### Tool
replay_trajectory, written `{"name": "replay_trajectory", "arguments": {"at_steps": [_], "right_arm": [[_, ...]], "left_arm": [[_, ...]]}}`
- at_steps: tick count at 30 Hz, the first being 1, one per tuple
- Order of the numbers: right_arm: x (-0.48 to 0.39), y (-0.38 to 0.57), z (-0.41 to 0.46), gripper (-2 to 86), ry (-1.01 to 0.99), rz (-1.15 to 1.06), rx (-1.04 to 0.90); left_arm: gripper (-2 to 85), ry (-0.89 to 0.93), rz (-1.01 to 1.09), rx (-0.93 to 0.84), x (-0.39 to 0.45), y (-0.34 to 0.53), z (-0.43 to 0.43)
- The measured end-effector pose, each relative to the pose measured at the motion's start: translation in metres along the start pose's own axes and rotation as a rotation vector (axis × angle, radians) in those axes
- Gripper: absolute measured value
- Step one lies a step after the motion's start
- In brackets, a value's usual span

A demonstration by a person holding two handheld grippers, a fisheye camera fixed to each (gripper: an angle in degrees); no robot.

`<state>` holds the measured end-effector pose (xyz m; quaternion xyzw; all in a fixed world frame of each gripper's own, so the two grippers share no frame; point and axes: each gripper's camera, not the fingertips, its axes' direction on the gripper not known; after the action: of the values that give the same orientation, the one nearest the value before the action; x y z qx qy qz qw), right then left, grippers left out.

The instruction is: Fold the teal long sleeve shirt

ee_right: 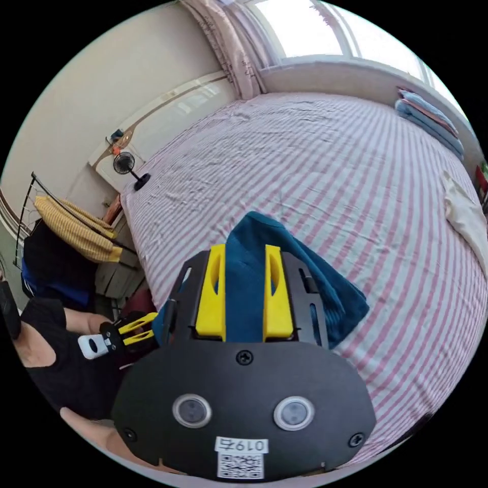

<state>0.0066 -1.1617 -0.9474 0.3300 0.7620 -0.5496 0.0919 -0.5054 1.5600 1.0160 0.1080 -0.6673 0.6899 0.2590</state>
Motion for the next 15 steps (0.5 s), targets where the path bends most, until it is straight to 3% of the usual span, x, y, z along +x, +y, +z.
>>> {"name": "replay_trajectory", "arguments": {"at_steps": [7, 15], "right_arm": [[-0.053, -0.115, 0.071, 9.4, 0.209, -0.111, -0.162], [-0.042, -0.169, 0.130, 4.1, 0.177, -0.135, -0.432]], "left_arm": [[0.8, 0.017, -0.027, 0.020, -0.003, 0.007, -0.001], [0.8, 0.020, -0.030, 0.033, -0.002, 0.011, -0.001]]}}
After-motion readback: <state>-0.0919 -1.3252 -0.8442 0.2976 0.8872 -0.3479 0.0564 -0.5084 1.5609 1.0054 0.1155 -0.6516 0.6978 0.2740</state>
